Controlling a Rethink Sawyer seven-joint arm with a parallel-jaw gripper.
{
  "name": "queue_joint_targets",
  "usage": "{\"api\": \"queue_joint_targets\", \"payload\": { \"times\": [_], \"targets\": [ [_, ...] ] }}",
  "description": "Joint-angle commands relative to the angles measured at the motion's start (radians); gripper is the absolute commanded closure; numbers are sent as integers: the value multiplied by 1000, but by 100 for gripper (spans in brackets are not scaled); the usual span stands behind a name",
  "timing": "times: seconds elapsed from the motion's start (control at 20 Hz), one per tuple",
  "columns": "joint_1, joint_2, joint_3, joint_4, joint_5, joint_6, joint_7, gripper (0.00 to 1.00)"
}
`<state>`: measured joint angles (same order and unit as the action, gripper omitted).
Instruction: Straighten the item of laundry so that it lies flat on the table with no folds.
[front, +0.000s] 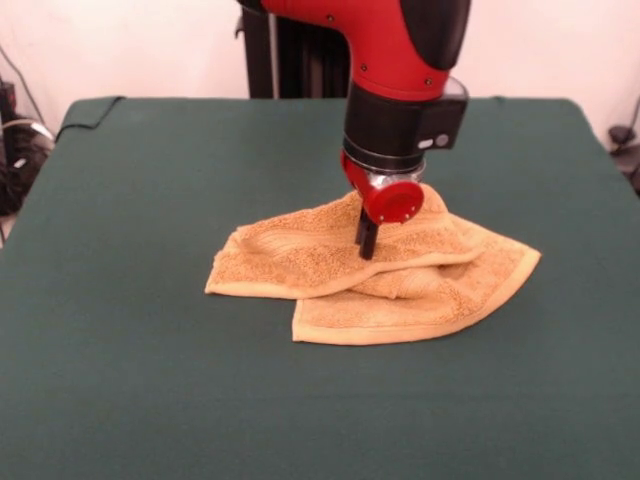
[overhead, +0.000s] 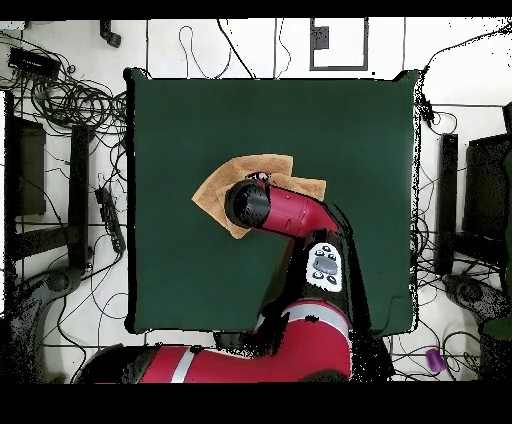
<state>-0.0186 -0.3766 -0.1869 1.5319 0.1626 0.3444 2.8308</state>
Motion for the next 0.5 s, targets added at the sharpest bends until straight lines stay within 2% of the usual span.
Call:
{"api": "queue_joint_targets", "payload": {
  "times": [0.05, 0.5],
  "targets": [
    [32, 23, 23, 72, 65, -46, 179, 100],
    [70, -106, -23, 173, 51, 43, 173, 100]
  ]
}}
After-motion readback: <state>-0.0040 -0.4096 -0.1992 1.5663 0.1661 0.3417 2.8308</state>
